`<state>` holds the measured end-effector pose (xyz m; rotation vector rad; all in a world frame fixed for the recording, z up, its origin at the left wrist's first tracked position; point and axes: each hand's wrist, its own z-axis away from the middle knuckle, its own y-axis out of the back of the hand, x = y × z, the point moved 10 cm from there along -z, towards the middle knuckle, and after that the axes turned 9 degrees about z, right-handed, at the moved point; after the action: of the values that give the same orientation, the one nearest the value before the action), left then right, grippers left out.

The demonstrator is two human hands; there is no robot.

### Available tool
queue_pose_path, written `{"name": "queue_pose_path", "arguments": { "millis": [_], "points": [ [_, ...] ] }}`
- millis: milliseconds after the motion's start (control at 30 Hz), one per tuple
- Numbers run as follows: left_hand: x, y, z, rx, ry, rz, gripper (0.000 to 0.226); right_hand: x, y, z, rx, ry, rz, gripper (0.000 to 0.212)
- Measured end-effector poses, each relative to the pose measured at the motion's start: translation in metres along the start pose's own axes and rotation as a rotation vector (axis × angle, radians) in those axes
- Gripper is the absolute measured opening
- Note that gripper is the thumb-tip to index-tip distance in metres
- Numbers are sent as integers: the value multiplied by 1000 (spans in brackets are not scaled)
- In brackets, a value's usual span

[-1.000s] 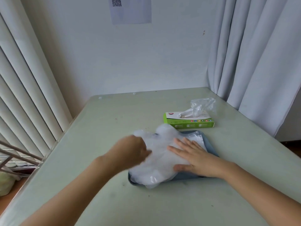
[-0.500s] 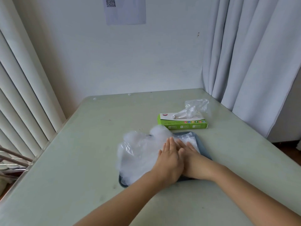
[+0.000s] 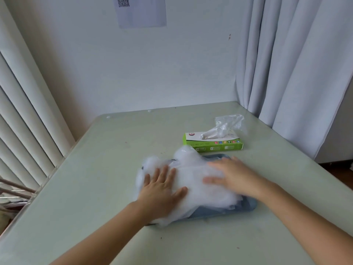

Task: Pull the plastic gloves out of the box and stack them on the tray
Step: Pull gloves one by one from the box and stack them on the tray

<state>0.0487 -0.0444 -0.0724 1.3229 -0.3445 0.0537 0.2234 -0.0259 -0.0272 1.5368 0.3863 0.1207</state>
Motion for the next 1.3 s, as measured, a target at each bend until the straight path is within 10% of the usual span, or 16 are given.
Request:
{"name": "queue_pose_path", "arguments": {
  "millis": [133, 400, 733, 1000, 1133, 1300],
  "points": [
    [13, 36, -3, 0, -34, 30, 69, 103, 69, -24, 547, -369, -358, 37],
    [60, 115, -68, 257, -172, 247, 44, 193, 29, -66, 258, -752, -1168, 54],
    [95, 40, -122, -23, -208, 96, 60, 193, 13, -83, 229, -758, -1370, 8],
    [92, 24, -132, -62, -160, 1, 61, 175, -5, -82, 203, -887, -1961, 60],
    [92, 22, -133, -38, -166, -3, 61, 167, 15, -94, 286, -734, -2054, 13],
    [93, 20, -133, -38, -167, -10, 61, 155, 88, -92, 517, -414, -1821, 15]
  ]
}}
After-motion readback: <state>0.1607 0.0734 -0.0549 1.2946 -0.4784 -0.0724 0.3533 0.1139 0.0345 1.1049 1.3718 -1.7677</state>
